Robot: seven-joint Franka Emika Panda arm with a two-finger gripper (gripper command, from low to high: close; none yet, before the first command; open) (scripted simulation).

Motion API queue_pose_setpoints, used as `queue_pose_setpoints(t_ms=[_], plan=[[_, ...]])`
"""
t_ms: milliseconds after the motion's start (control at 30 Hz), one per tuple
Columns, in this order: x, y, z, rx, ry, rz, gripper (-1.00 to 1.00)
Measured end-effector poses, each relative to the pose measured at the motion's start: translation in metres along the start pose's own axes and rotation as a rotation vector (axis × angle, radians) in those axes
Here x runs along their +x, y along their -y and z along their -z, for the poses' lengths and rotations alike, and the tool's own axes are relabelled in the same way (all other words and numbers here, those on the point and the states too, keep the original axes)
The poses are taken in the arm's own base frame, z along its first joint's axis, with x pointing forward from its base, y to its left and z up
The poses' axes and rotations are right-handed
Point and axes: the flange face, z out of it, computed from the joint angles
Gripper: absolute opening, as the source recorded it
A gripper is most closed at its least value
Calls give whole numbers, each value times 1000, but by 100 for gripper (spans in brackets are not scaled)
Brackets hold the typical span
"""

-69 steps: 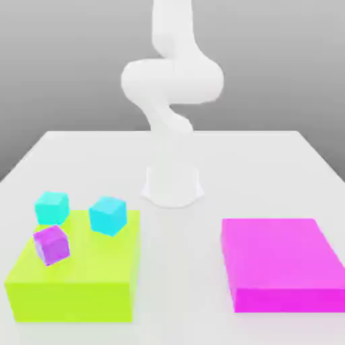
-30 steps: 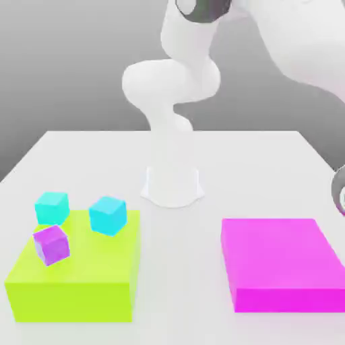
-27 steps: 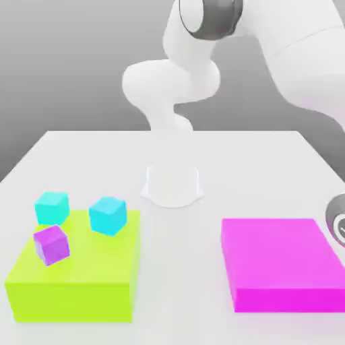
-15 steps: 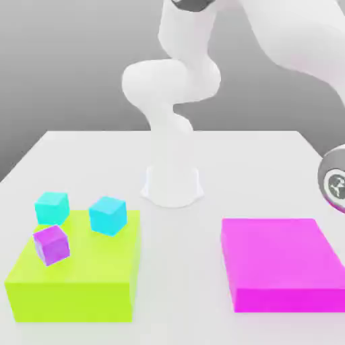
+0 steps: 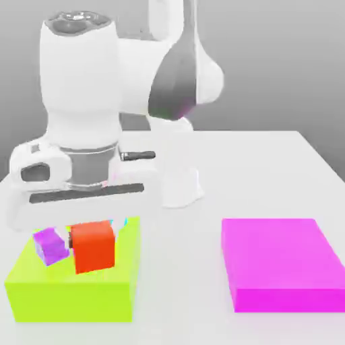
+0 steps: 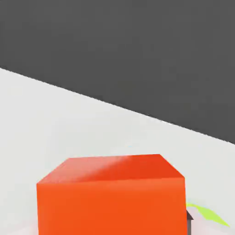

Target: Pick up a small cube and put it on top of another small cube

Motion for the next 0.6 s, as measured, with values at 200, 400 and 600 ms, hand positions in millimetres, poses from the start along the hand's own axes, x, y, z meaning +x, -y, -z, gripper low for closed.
queue_pose_setpoints(t_ms=[200, 400, 600], plan=[[-38, -121, 8, 23, 24, -395, -100], [-76, -184, -22, 48, 43, -653, -100], [-79, -184, -55, 46, 42, -661, 100]])
